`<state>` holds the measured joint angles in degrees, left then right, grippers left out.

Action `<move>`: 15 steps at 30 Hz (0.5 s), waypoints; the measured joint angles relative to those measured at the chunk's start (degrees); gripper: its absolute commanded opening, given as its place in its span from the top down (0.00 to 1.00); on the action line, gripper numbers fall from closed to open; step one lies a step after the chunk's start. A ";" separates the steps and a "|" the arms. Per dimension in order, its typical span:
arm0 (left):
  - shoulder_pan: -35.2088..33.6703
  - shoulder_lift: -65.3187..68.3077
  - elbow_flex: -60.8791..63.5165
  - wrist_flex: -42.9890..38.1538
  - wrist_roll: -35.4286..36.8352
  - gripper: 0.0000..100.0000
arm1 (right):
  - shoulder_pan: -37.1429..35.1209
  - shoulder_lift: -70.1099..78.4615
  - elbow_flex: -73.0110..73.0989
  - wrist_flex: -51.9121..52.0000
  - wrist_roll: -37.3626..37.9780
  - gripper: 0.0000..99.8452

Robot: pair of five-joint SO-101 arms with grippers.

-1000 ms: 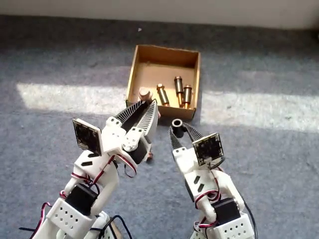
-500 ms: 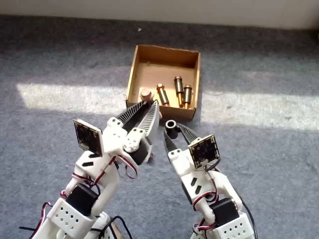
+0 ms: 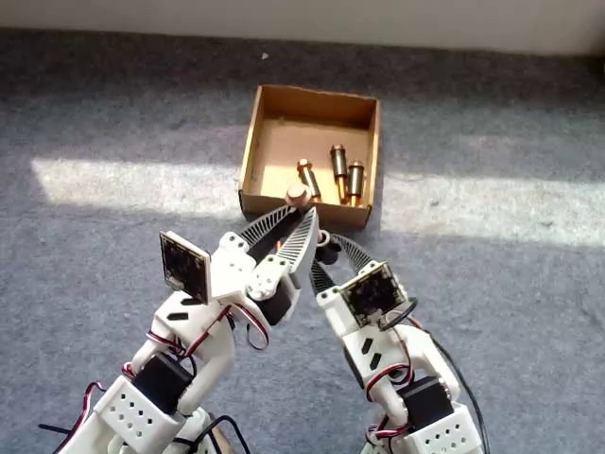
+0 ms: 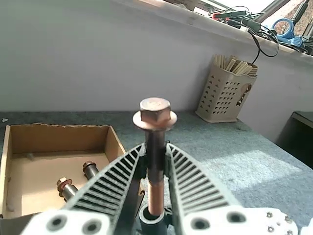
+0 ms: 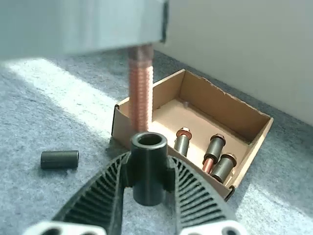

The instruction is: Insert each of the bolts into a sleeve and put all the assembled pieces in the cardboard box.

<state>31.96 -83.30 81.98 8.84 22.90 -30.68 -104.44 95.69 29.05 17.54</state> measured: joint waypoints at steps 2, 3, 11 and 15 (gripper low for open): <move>0.00 0.00 0.62 0.00 0.00 1.00 | -0.09 0.00 0.00 -0.53 1.32 0.99; 0.00 0.00 0.88 0.00 0.00 1.00 | -0.26 0.00 0.00 -1.32 1.58 0.99; -0.44 0.00 0.88 0.00 0.00 1.00 | -2.29 0.00 0.00 -2.90 1.85 0.99; -0.62 -0.09 2.11 0.00 0.00 1.00 | -2.55 0.00 0.00 -4.04 1.85 0.99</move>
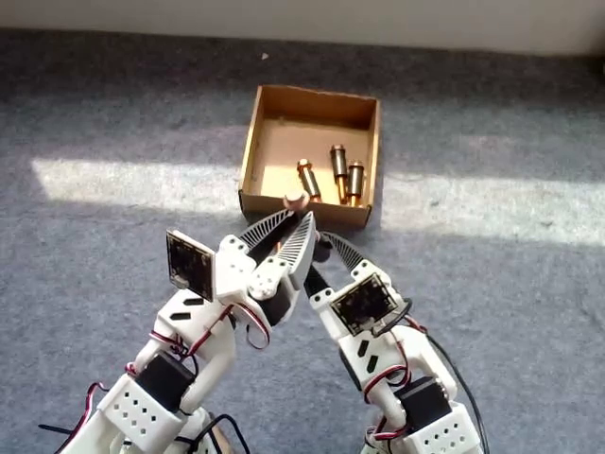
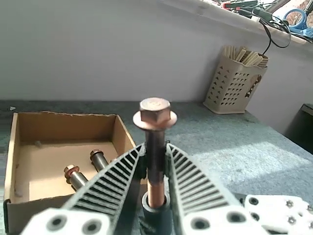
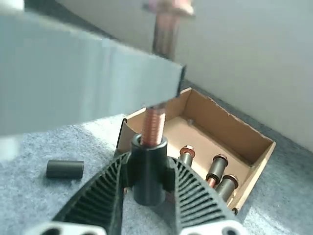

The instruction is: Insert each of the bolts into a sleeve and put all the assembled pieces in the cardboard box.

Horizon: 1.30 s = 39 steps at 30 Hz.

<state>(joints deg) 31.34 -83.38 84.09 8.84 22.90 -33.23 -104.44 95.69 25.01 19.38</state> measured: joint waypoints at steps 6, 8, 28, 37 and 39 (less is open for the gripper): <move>0.18 0.00 0.26 0.00 0.00 1.00 | 0.00 0.00 0.00 -0.88 0.18 0.99; 0.18 0.00 0.26 0.00 0.00 1.00 | 0.00 0.00 0.00 -0.88 0.18 0.99; 0.44 -0.26 1.23 1.41 -8.88 1.00 | -0.26 0.00 0.00 -0.88 -10.29 0.99; 0.44 -0.26 1.41 1.41 -9.14 0.97 | 1.76 0.00 0.00 -0.88 -14.59 0.99; 0.44 -0.26 1.41 1.41 -9.14 0.91 | 2.37 0.00 0.00 -0.88 -14.59 0.99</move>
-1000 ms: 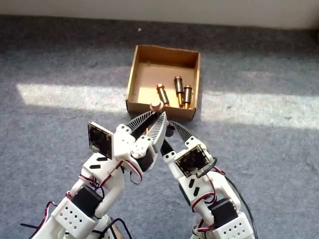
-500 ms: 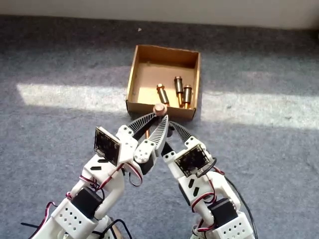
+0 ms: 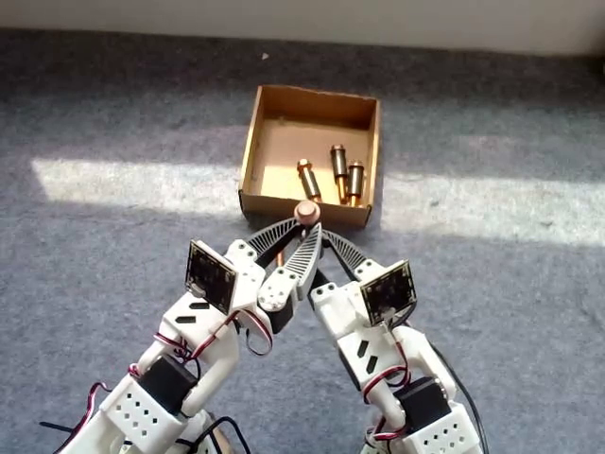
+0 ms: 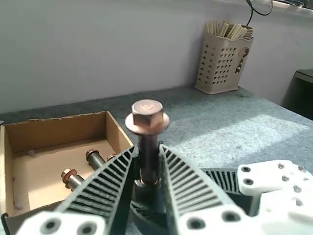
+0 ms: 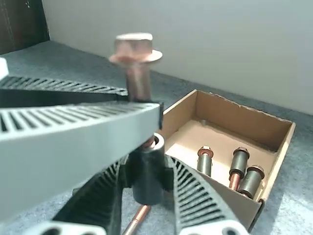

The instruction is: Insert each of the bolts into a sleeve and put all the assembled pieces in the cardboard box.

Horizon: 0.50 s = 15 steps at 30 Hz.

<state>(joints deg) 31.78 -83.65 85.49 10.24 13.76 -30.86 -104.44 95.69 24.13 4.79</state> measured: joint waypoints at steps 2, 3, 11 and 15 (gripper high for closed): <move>0.00 0.00 0.00 0.00 0.00 0.88 | 0.35 0.00 0.00 0.00 0.00 0.99; 0.00 0.00 0.00 0.00 0.00 0.88 | 0.53 0.00 0.00 0.00 0.00 0.99; -0.18 0.00 0.09 3.43 -0.09 0.88 | 2.46 0.00 0.00 0.00 -0.18 0.99; -0.18 0.00 0.09 3.43 -0.09 0.88 | 2.46 0.00 0.00 0.00 -0.18 0.99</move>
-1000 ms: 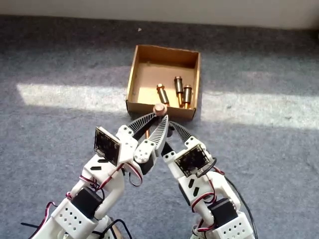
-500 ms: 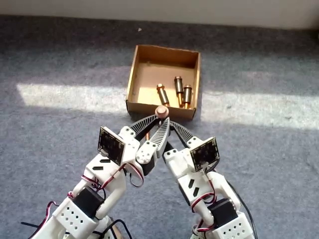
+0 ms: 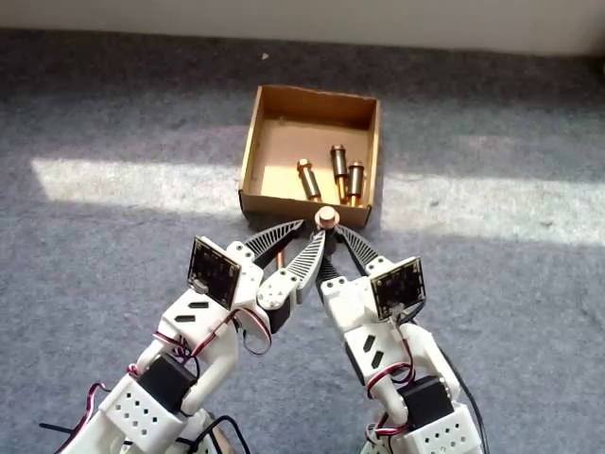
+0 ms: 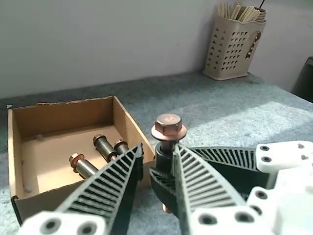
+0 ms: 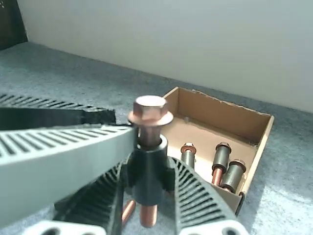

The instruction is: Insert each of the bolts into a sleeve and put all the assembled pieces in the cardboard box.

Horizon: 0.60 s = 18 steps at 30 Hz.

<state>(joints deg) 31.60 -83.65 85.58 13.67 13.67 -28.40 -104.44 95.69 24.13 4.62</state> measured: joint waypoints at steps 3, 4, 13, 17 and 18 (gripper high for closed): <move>0.00 0.00 0.00 0.00 0.00 0.88 | 0.26 0.00 0.00 0.00 0.00 0.99; 0.00 0.00 0.00 0.00 -0.09 0.88 | 0.88 0.00 0.00 0.00 0.00 0.99; -0.26 -0.09 0.00 0.00 -0.09 0.88 | 9.93 0.00 0.00 -4.57 0.09 0.99; -0.35 -0.09 0.00 0.00 -0.97 0.93 | 10.64 0.00 0.00 -4.92 0.09 0.99; -1.14 -0.09 0.00 0.00 -2.02 0.95 | 10.73 0.00 0.00 -4.92 0.09 0.99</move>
<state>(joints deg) 30.46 -83.74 85.58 13.67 11.65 -17.67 -104.44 95.69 19.21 4.70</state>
